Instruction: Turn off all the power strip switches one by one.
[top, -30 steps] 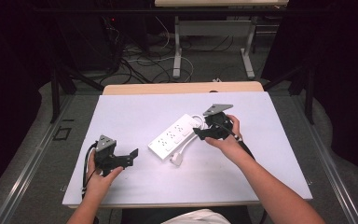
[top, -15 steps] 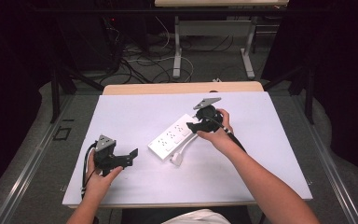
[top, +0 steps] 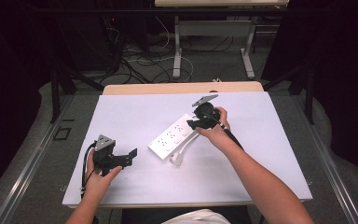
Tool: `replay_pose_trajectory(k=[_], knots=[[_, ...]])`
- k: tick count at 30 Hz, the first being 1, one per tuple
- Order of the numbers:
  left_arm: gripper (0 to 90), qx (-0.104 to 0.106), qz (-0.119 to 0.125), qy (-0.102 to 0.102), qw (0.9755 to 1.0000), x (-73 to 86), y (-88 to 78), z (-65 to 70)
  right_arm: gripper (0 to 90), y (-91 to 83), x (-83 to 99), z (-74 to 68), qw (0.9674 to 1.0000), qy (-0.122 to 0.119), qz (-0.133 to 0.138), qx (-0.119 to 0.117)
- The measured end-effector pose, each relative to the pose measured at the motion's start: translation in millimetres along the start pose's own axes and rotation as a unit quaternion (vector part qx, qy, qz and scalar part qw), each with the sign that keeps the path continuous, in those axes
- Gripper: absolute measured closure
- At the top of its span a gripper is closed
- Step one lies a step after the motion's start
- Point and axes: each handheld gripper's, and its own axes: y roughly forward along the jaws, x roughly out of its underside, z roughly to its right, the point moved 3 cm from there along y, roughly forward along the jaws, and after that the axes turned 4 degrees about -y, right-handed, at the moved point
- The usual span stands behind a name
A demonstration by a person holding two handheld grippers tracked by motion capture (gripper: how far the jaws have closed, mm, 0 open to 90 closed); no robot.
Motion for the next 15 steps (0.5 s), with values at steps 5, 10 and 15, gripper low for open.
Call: replay_pose_trajectory(k=[5, 10, 15], knots=[[0.4, 0.0, -0.001, -0.001, 1.0, -0.1, -0.3, -0.4, 60.1, 5.2, 1.8, 6.0, 1.0, 0.001, -0.005, -0.007], [0.5, 0.0, -0.002, -0.001, 1.0, 0.1, 0.3, -0.4, 70.0, 12.0, 3.6, 10.1, 0.9998, 0.003, -0.019, 0.0], [0.4, 0.0, -0.003, 0.001, 1.0, 0.1, 0.6, -0.4, 76.7, 17.4, 4.4, 11.6, 0.9996, 0.005, -0.026, 0.009]])
